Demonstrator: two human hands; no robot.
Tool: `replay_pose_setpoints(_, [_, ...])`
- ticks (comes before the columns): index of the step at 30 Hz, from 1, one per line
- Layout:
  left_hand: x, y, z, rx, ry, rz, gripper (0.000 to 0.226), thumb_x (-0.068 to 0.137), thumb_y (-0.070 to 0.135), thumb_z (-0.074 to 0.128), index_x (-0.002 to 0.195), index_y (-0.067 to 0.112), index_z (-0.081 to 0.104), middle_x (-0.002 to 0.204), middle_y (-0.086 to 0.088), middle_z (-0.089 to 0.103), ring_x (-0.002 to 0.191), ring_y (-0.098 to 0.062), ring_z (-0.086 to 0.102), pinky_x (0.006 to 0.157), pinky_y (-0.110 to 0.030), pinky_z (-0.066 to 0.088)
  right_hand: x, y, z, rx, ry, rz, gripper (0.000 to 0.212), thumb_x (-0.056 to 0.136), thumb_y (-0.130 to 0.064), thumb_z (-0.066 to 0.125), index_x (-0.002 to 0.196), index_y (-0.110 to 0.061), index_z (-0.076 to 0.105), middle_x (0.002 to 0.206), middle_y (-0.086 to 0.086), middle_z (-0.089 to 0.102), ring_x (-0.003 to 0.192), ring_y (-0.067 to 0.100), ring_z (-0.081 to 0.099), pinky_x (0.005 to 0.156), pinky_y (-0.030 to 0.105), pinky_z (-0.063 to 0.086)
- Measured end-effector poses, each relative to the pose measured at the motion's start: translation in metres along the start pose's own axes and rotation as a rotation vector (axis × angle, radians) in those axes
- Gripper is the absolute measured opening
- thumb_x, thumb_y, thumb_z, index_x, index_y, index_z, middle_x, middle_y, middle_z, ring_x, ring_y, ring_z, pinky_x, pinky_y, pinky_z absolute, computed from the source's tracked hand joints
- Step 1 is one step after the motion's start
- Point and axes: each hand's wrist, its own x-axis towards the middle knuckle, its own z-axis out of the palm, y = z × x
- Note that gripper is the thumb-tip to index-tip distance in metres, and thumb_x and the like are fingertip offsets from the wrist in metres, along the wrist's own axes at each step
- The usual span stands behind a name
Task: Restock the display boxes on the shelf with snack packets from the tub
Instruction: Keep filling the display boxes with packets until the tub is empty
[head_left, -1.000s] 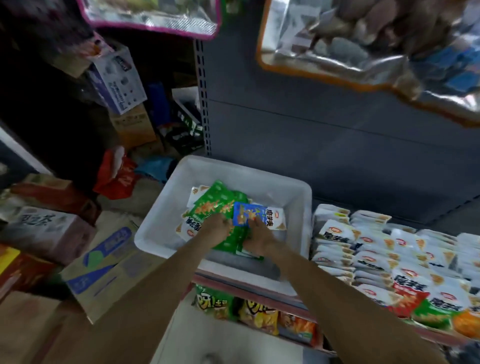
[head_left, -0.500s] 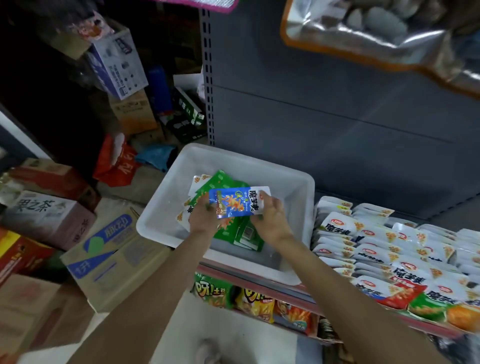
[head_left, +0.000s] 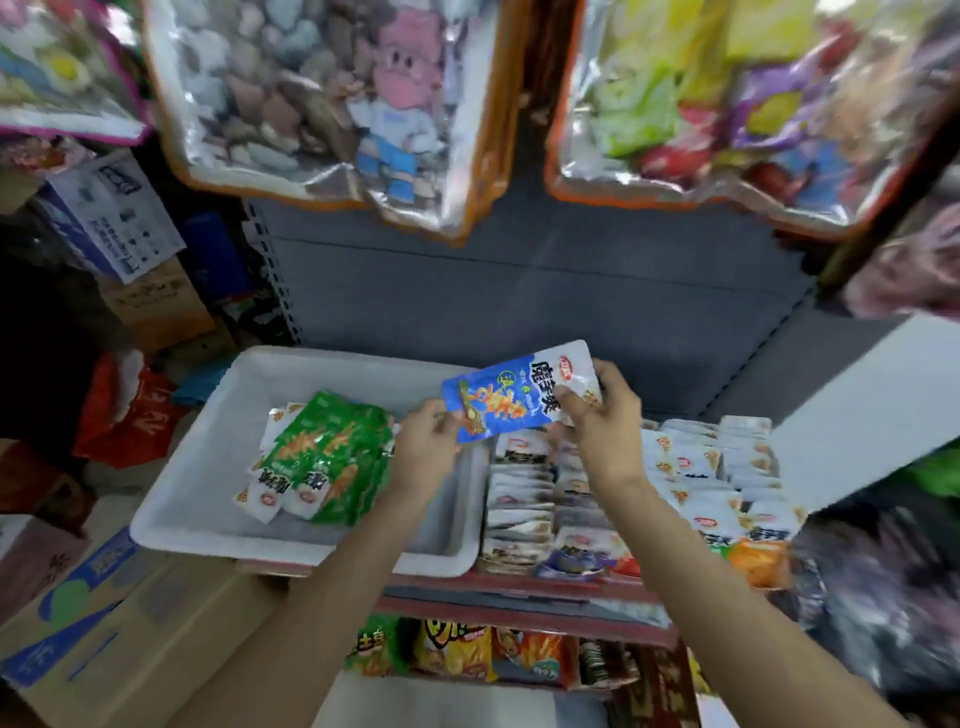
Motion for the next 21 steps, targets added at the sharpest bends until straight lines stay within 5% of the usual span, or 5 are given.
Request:
replay_pose_setpoints(5, [-0.018, 0.024, 0.073, 0.242, -0.185, 0.111, 0.015, 0.094, 0.012, 0.055, 0.103, 0.002, 0.061, 0.099, -0.011, 0.067, 0.091, -0.021, 0.062, 0.083, -0.032, 0.049, 0.002, -0.009, -0.084, 0.041, 0.138, 0.005, 0.017, 0.092, 0.001, 0.053, 0.104, -0.011, 0.054, 0.08, -0.004, 0.063, 0.064, 0.006, 0.064, 0.055, 0.029, 0.058])
replay_pose_setpoints(10, [-0.034, 0.022, 0.1, 0.901, -0.157, 0.328, 0.034, 0.092, 0.03, 0.054, 0.125, 0.019, 0.057, 0.127, -0.001, 0.052, 0.121, -0.024, 0.042, 0.096, -0.033, 0.034, 0.003, -0.005, -0.13, 0.047, 0.156, 0.02, 0.009, 0.093, 0.0, 0.052, 0.1, -0.004, 0.053, 0.081, 0.001, 0.062, 0.057, -0.002, 0.063, 0.047, 0.022, 0.054])
replay_pose_setpoints(18, [-0.041, 0.021, 0.082, 1.067, -0.339, 0.465, 0.046, 0.092, 0.042, 0.053, 0.135, 0.027, 0.047, 0.144, 0.01, 0.039, 0.129, -0.014, 0.034, 0.105, -0.033, 0.027, 0.013, -0.003, -0.138, 0.038, 0.148, -0.062, 0.014, 0.095, -0.003, 0.051, 0.092, -0.017, 0.053, 0.083, -0.001, 0.062, 0.062, -0.002, 0.064, 0.053, 0.023, 0.057])
replay_pose_setpoints(21, [-0.043, 0.026, 0.075, 1.119, -0.41, 0.469, 0.066, 0.078, 0.067, 0.044, 0.132, 0.029, 0.047, 0.143, 0.011, 0.041, 0.129, -0.013, 0.033, 0.104, -0.031, 0.023, 0.017, -0.002, -0.133, 0.038, 0.113, -0.113, 0.017, 0.095, -0.004, 0.05, 0.088, -0.02, 0.051, 0.088, 0.003, 0.063, 0.073, 0.009, 0.065, 0.056, 0.023, 0.056])
